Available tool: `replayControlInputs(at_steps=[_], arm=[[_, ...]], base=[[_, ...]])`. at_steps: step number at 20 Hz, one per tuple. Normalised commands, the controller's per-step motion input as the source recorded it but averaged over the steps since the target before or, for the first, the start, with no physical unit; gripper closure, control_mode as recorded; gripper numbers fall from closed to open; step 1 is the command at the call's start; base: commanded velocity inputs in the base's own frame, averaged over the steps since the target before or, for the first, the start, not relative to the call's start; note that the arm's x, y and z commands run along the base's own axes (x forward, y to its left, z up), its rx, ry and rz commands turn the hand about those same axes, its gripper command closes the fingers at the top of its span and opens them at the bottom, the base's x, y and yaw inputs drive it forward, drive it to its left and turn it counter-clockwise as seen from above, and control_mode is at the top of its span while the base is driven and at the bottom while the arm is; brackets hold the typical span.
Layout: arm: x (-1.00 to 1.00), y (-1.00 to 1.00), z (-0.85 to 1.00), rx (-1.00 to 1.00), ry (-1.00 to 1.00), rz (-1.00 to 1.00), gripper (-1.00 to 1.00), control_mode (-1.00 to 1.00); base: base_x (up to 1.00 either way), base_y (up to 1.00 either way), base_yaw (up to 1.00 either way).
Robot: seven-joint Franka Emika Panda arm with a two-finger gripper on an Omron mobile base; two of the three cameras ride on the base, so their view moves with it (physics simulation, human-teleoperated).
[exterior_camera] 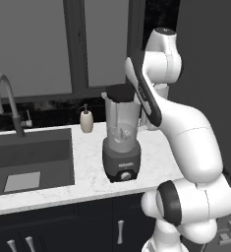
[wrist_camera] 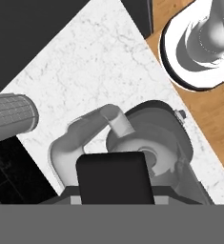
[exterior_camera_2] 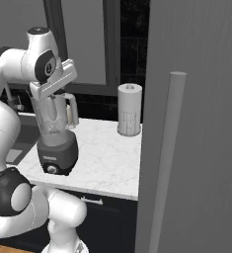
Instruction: Close the lid blender by securely placing the lid on top.
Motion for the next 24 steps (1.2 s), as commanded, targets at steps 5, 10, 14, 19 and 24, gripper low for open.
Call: replayControlInputs(at_steps=[5, 10, 14, 19, 24], arm=[[0.05, 0.25, -0.01, 0.00, 0.00, -0.20, 1.00, -1.00], [0.00, 0.12, -0.12, 0.00, 0.00, -0.19, 1.00, -1.00], [0.00, 0.05, -0.09, 0.00, 0.07, -0.21, 1.00, -1.00], [0.00, 0.06, -0.01, 0.00, 0.11, -0.21, 1.00, -1.00], [0.00, 0.18, 0.00, 0.00, 0.09, -0.21, 1.00, -1.00]], base=[[0.00, 0.00, 0.00], [0.00, 0.00, 0.00], [0.00, 0.00, 0.00], [0.00, 0.00, 0.00], [0.00, 0.00, 0.00]])
